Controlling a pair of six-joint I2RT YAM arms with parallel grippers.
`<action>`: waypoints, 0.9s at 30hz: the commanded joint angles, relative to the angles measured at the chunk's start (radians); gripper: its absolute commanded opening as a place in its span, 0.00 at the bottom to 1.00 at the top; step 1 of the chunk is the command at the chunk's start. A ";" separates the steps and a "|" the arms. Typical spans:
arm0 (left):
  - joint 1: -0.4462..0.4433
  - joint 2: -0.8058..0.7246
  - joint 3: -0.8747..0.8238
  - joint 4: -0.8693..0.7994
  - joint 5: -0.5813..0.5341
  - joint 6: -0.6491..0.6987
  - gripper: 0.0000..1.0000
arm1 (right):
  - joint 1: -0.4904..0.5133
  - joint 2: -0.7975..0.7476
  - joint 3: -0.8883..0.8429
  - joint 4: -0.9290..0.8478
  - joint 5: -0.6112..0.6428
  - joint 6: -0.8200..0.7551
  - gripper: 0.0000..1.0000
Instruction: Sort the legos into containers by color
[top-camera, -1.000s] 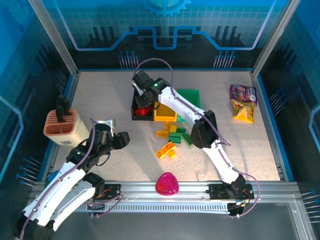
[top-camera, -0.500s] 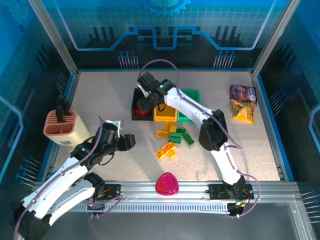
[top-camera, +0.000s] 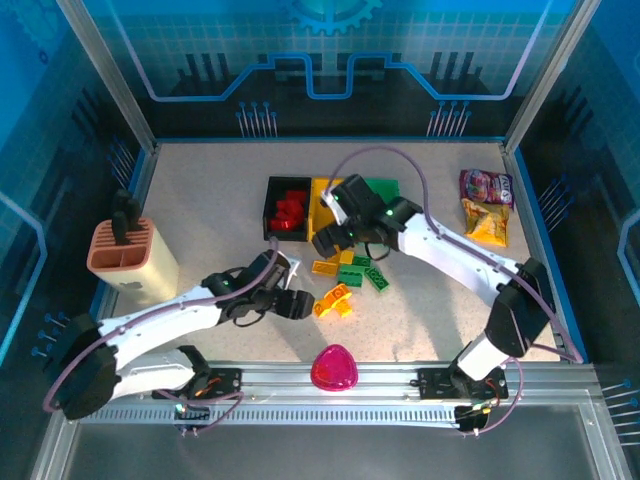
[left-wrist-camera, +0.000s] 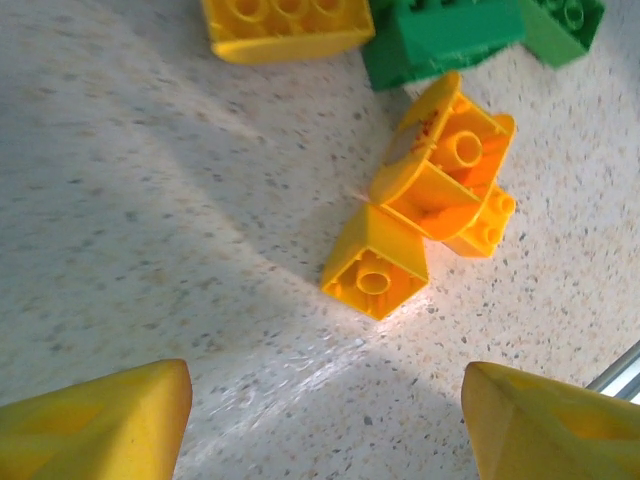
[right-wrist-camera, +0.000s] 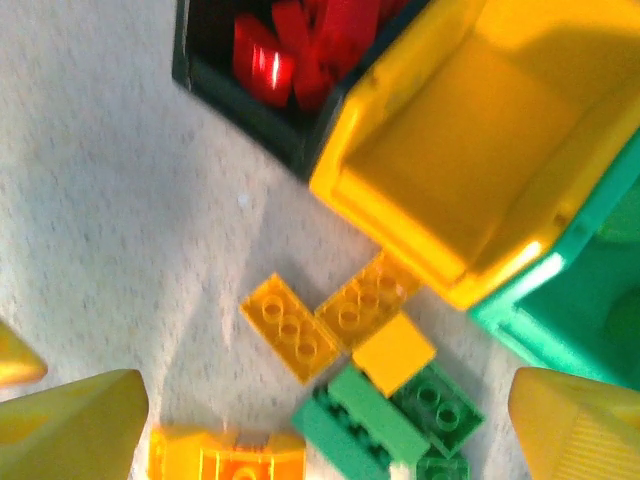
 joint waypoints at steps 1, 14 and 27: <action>-0.033 0.095 0.060 0.055 0.039 0.084 0.73 | -0.013 -0.082 -0.097 0.046 -0.075 0.029 0.95; -0.117 0.443 0.235 0.040 -0.079 0.168 0.73 | -0.052 -0.210 -0.224 0.022 -0.067 0.068 0.96; -0.119 0.496 0.256 -0.002 -0.146 0.156 0.35 | -0.059 -0.253 -0.294 0.062 -0.071 0.084 0.96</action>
